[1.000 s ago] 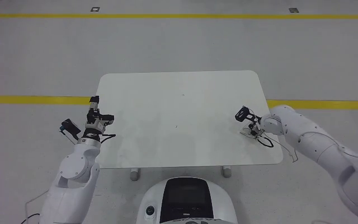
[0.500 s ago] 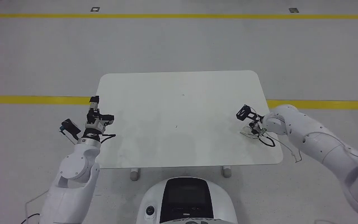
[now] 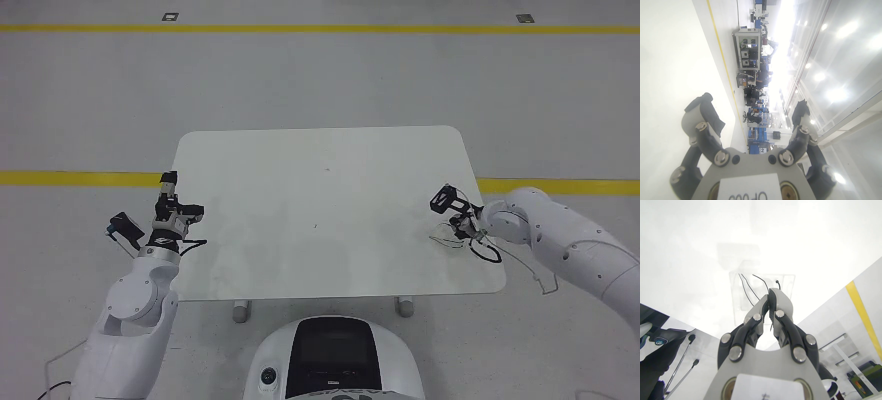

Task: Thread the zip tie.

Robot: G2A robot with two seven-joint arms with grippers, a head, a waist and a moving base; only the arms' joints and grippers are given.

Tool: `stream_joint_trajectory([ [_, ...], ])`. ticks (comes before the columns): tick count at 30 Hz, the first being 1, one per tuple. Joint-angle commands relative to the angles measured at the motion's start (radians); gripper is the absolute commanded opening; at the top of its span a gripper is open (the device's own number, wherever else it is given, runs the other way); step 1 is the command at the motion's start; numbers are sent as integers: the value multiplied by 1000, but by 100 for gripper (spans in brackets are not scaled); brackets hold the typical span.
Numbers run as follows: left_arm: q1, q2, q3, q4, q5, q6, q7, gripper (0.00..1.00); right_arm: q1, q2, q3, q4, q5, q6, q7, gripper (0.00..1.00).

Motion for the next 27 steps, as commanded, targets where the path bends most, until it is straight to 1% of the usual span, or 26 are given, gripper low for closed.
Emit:
stream_joint_trajectory([
  [1, 0, 0, 0, 0, 0, 0, 0, 100, -1, 15, 0, -17, 9, 0, -14, 0],
  [7, 0, 0, 0, 0, 0, 0, 0, 100, -5, 68, 0, -70, 43, 0, -79, 0],
  [13, 0, 0, 0, 0, 0, 0, 0, 100, -11, 114, 0, -114, 65, 0, -108, 0],
  [21, 0, 0, 0, 0, 0, 0, 0, 100, -19, 154, 0, -153, 93, 0, -168, 0],
  [27, 0, 0, 0, 0, 0, 0, 0, 100, -26, 177, 0, -180, 115, 0, -203, 0],
])
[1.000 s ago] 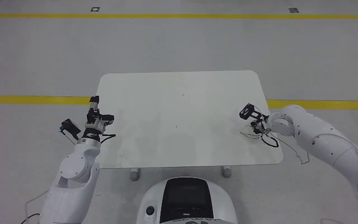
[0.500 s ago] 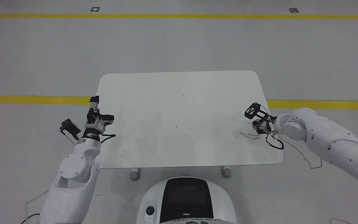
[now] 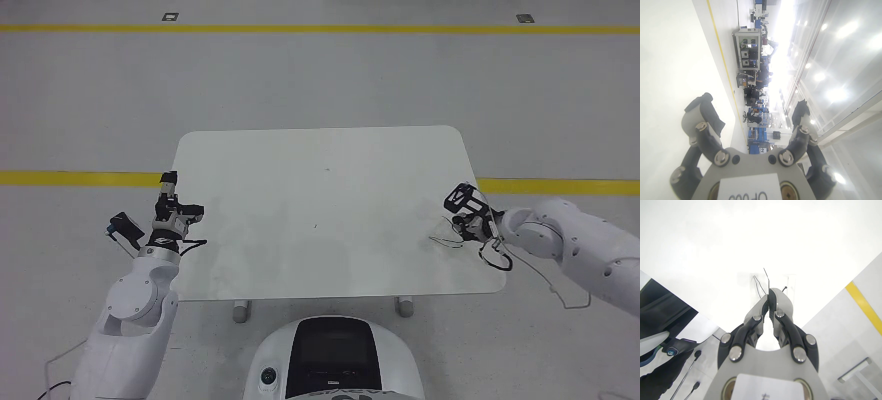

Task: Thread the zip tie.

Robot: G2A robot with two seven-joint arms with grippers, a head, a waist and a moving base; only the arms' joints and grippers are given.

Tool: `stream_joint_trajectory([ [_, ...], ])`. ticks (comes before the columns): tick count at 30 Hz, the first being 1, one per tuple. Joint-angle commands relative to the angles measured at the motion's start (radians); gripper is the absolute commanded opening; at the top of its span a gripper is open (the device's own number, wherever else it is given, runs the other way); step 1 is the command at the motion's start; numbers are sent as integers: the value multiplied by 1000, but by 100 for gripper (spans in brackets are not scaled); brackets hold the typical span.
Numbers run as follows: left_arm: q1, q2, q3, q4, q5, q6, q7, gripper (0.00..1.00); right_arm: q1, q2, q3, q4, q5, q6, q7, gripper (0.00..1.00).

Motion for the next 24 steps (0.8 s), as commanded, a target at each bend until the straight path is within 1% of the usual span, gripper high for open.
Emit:
stream_joint_trajectory([
  [1, 0, 0, 0, 0, 0, 0, 0, 100, -1, 6, 0, -6, 8, 0, -11, 0],
  [7, 0, 0, 0, 0, 0, 0, 0, 100, -2, 26, 0, -24, 31, 0, -43, 0],
  [10, 0, 0, 0, 0, 0, 0, 0, 100, -1, 34, 0, -31, 37, 0, -42, 0],
  [17, 0, 0, 0, 0, 0, 0, 0, 100, 7, 45, 0, -46, 57, 0, -46, 0],
  [20, 0, 0, 0, 0, 0, 0, 0, 100, 8, 50, 0, -47, 80, 0, -57, 0],
  [24, 0, 0, 0, 0, 0, 0, 0, 100, 10, 54, 0, -47, 145, 0, -53, 0],
])
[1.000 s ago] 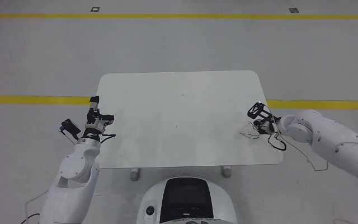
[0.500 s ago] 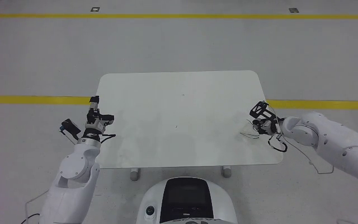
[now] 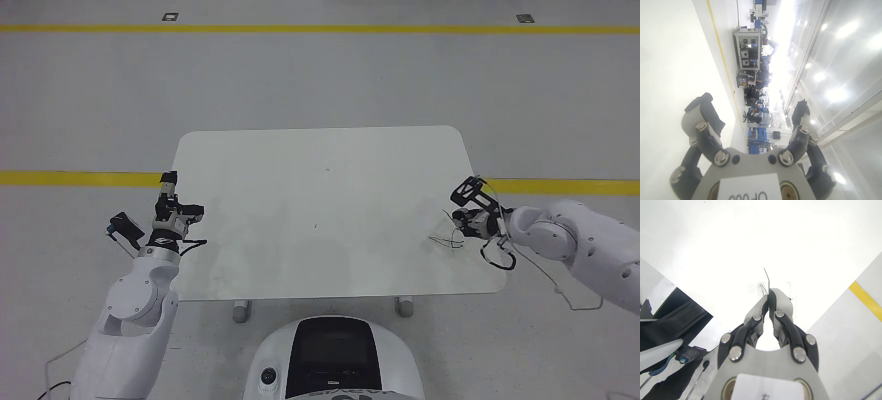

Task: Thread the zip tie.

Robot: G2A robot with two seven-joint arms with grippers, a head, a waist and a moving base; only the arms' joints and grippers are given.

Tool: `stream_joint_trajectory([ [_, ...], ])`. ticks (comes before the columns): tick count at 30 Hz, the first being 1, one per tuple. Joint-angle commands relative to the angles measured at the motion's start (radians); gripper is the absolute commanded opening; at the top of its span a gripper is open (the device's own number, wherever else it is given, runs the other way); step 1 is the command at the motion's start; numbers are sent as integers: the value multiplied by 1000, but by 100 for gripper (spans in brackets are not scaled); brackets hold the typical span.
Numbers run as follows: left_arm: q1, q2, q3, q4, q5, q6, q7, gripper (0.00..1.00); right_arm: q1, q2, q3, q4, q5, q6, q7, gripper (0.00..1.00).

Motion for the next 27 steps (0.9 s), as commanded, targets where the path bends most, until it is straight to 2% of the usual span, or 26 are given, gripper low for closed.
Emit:
stream_joint_trajectory([
  [1, 0, 0, 0, 0, 0, 0, 0, 100, 1, 1, 0, 0, 34, 0, 3, 0],
  [4, 0, 0, 0, 0, 0, 0, 0, 100, 3, -1, 0, -2, 99, 0, -1, 0],
  [16, 0, 0, 0, 0, 0, 0, 0, 100, 0, -1, 1, -1, 103, 0, -4, 0],
  [19, 0, 0, 0, 0, 0, 0, 0, 100, -7, 1, 23, 22, 139, 0, 2, 0],
  [27, 0, 0, 0, 0, 0, 0, 0, 100, -11, 43, 59, -39, 277, 0, 59, 0],
])
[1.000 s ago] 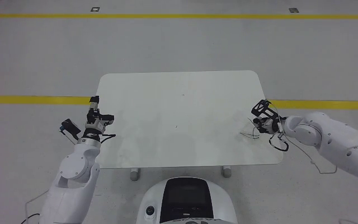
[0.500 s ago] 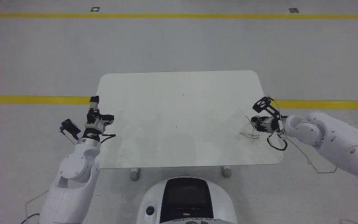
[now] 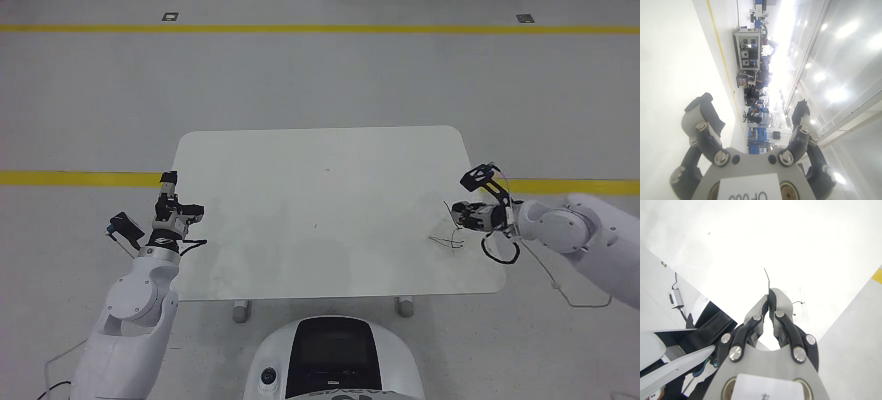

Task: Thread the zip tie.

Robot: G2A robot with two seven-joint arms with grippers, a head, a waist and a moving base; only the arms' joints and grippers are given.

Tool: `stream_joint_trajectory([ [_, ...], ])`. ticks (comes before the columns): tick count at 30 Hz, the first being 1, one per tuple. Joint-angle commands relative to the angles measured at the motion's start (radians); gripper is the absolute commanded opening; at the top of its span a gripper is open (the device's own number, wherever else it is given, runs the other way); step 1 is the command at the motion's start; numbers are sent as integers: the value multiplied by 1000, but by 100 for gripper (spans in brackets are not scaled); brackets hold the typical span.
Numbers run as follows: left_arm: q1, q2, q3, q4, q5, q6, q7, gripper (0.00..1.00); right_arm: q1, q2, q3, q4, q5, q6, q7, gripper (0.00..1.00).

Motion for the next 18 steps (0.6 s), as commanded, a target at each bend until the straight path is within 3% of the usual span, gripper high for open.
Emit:
stream_joint_trajectory([
  [1, 0, 0, 0, 0, 0, 0, 0, 100, -5, 11, 5, -15, 39, 0, 13, 0],
  [6, 0, 0, 0, 0, 0, 0, 0, 100, -19, 27, 26, -72, 128, 0, 71, 0],
  [12, 0, 0, 0, 0, 0, 0, 0, 100, -47, 13, 98, -96, 264, 0, 171, 0],
  [18, 0, 0, 0, 0, 0, 0, 0, 100, -115, -26, 263, -63, 442, 0, 336, 0],
])
